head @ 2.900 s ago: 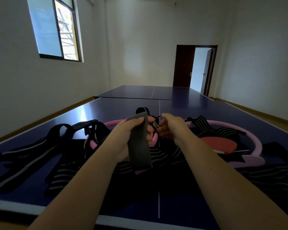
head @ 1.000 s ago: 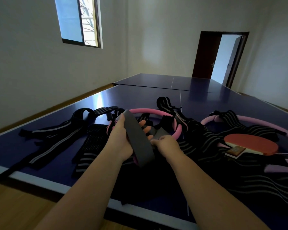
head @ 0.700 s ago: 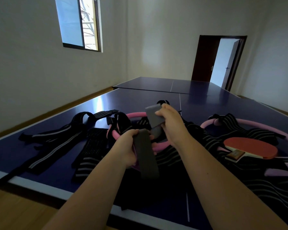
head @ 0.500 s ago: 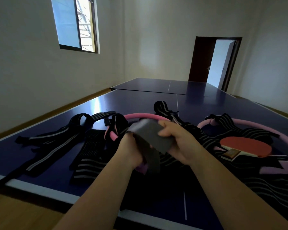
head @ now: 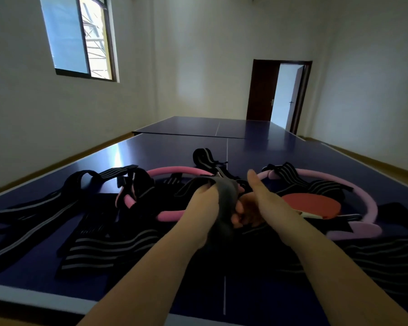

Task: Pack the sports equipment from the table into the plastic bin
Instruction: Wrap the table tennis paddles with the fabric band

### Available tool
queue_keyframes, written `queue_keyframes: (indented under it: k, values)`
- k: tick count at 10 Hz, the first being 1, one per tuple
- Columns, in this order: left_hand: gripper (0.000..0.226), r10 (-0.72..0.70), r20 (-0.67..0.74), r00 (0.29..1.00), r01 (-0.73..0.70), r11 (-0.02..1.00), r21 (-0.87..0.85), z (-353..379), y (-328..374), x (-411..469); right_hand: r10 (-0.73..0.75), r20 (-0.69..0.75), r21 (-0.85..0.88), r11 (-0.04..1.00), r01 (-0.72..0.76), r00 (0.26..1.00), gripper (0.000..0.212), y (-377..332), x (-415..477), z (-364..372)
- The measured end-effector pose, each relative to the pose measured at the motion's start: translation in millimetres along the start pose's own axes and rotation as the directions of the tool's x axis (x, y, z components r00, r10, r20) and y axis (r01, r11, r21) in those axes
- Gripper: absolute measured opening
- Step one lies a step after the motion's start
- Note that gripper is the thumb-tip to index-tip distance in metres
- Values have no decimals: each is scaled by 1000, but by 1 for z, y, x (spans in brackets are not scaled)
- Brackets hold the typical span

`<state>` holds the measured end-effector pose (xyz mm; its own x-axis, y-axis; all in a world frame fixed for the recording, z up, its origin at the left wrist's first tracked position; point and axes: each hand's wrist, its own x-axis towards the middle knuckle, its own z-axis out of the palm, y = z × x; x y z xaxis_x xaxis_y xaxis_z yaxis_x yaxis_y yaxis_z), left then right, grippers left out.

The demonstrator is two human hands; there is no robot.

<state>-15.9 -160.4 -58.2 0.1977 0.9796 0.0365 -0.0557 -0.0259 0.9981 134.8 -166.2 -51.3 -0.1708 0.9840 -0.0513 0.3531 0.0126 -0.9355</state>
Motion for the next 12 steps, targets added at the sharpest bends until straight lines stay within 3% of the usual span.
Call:
queue_keyframes:
  k: [1,2,3,4,5,6,8,9,10,11,12]
  values:
    - [31,44,12,999,-45,989,139,17,7,-3,10,73,280,960,-31,997,77,-10,-1,-7]
    - [47,-113,132,985,74,960,271,28,11,27,-63,46,535,844,29,997,44,-11,9,-9]
    - [51,-189,168,968,171,979,115,34,10,30,-131,-114,596,784,174,985,35,-4,22,-17]
    - [36,-139,181,974,157,984,-89,33,-13,39,-148,-245,479,841,252,958,21,5,26,-22]
    - [48,-156,129,979,178,966,-187,34,-19,53,-171,-289,533,788,307,942,20,19,34,-26]
    - [29,-156,57,986,166,944,-285,31,-21,63,-170,-300,577,752,320,939,28,38,41,-29]
    - [53,-63,-11,998,47,837,-545,47,-32,66,-140,-234,427,874,231,962,31,56,52,-18]
    - [29,-23,-136,990,-36,909,-414,47,-49,65,-153,-166,394,895,207,974,28,58,50,-12]
    - [15,79,-211,974,-121,973,-195,42,-59,63,-42,-204,449,884,132,978,24,54,46,-9]
    - [23,111,-179,978,-163,938,-307,31,-53,58,-46,-329,366,914,173,943,29,55,41,-9]
    - [32,92,43,995,-57,860,-506,19,-47,57,-169,-324,251,933,257,931,22,59,34,-9]
